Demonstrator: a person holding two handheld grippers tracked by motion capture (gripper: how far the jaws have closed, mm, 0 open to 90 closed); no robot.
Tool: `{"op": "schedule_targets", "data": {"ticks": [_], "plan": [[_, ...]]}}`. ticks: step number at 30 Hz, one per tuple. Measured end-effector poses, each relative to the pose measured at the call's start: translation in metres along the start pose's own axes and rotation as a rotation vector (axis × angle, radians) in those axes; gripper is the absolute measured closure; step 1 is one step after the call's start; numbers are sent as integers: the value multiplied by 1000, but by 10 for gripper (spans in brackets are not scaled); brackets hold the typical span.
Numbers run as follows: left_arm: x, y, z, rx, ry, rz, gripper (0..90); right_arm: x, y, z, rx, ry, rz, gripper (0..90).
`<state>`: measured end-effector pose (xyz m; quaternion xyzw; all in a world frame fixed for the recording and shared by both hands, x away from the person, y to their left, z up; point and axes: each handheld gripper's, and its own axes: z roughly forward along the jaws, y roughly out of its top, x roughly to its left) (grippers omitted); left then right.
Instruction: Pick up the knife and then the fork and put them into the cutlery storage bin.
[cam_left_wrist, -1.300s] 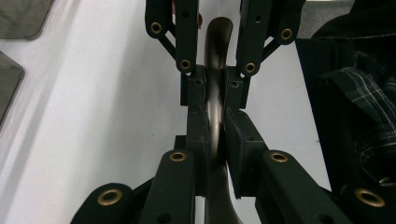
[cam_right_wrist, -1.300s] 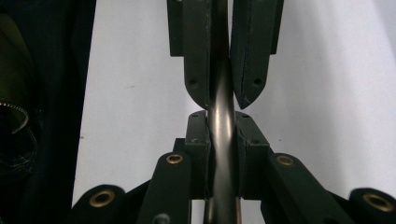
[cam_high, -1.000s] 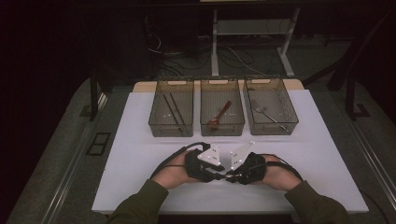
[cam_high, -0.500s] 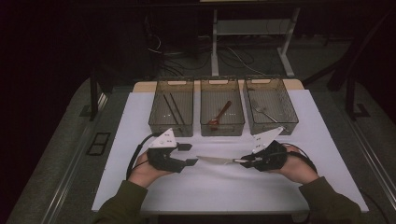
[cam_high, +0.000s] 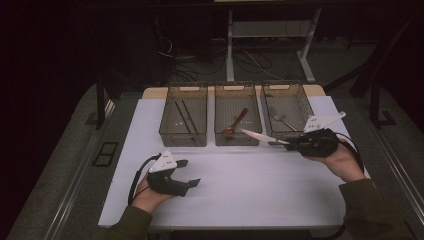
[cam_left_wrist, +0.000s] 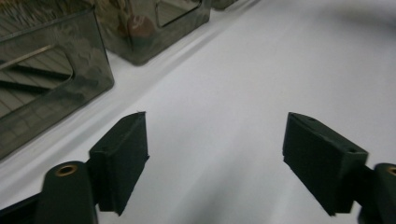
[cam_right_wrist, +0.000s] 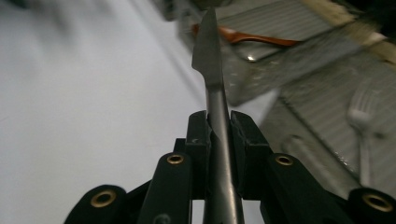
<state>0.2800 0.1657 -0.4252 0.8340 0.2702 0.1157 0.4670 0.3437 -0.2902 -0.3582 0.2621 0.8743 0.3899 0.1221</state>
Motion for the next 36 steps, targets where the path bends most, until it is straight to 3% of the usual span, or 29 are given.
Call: {"op": "schedule_targets", "data": {"ticks": [6, 12, 19, 26, 29, 36], "plan": [[3, -3, 0, 9, 16, 1, 137, -37, 0, -6, -35, -130, 123, 771], [5, -5, 1, 8, 24, 8, 118, -68, 0, -5, -19, -259, 227, 771], [6, -5, 3, 6, 26, 15, 106, -95, -3, 14, 17, -327, 321, 771], [7, -5, 4, 13, 24, 21, 106, -105, -1, 40, 68, -326, 340, 768], [7, -5, 4, 14, 23, 23, 106, -107, -1, 46, 86, -318, 361, 727], [7, -5, 5, 11, 18, 20, 104, -105, -2, 34, -10, -282, 399, 541]]}}
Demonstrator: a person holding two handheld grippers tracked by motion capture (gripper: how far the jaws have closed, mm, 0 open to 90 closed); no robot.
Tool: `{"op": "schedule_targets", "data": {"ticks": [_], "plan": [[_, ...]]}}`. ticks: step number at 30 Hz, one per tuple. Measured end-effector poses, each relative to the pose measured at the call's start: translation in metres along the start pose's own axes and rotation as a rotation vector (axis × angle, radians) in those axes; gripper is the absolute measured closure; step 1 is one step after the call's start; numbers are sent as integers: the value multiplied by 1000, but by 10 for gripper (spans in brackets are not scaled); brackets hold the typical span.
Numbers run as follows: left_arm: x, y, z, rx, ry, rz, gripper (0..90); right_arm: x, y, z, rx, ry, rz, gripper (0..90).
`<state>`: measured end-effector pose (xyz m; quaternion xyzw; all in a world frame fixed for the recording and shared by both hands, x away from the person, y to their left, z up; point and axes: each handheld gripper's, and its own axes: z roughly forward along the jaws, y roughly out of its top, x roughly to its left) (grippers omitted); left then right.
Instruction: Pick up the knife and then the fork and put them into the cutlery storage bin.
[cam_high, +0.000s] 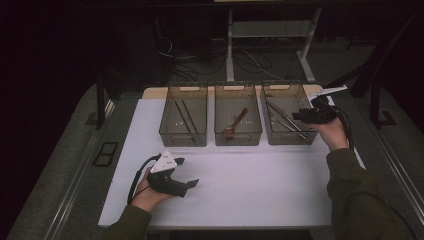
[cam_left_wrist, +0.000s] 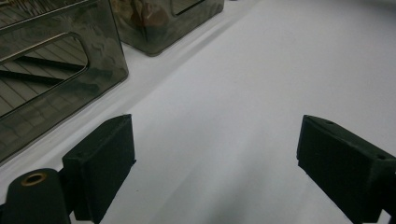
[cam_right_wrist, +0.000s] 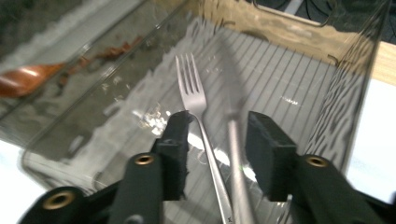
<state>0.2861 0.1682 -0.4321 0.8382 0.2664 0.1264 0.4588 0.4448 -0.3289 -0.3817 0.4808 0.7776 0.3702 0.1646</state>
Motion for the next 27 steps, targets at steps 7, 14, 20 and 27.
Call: {"op": "schedule_targets", "data": {"ticks": [7, 14, 20, 27], "plan": [[-1, 0, 1, -14, -8, -21, 96, 8, -8, -26, -75, 54, -2, 421], [-2, 1, 2, -22, -6, -31, 73, 29, -23, -48, -115, 107, -44, 313], [-3, 1, 3, -25, -10, -39, 45, 53, -42, -61, -162, 151, -98, 274], [-3, 1, 5, -22, -23, -37, 0, 77, -68, -66, -190, 184, -123, 223]]}}
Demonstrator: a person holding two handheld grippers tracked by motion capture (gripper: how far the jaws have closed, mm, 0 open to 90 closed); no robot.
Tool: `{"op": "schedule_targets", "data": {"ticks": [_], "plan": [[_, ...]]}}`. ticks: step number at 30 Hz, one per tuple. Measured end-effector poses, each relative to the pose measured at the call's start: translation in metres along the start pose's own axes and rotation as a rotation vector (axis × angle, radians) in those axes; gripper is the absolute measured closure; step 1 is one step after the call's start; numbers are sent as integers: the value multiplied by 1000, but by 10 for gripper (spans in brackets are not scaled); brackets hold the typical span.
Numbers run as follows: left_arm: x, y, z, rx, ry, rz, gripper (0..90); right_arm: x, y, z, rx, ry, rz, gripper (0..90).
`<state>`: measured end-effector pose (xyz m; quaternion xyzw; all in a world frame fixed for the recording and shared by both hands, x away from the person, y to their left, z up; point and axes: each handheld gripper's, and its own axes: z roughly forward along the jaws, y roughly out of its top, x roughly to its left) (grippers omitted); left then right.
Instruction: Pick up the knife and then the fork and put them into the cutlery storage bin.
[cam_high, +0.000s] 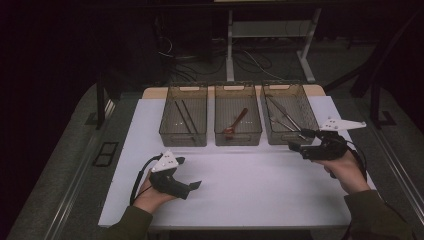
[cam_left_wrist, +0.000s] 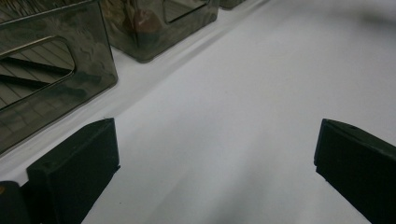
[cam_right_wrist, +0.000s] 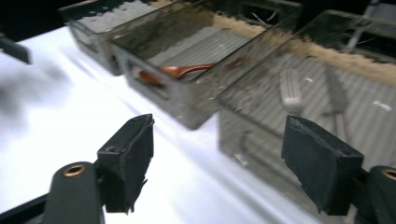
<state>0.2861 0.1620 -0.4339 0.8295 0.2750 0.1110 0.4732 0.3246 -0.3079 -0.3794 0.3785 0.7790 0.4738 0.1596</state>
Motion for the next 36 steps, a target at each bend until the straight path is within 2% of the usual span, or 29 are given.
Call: {"op": "schedule_targets", "data": {"ticks": [7, 11, 16, 19, 23, 27, 29, 36], "plan": [[0, -1, 1, 8, 1, 8, 0, 22, -24, -1, -49, 10, 4, 155], [0, -1, 2, 7, -1, 7, 0, 31, -36, 2, -54, -3, -13, 145], [1, -1, 0, 1, -1, 8, 0, 39, -50, 5, -31, -8, -33, 133], [1, -1, 0, -6, 0, 4, 0, 41, -59, 5, -29, 2, -16, 133], [0, 0, -1, -10, -3, 12, 0, 44, -70, 4, -5, 2, -21, 128], [1, 0, -2, -13, -6, 13, 0, 45, -78, 0, -6, 2, -21, 128], [0, 0, -2, -15, -5, 8, 0, 45, -81, -3, -7, -7, -31, 128], [0, 0, -3, -18, -5, 10, 0, 39, -82, -11, -37, -24, -14, 128]]}}
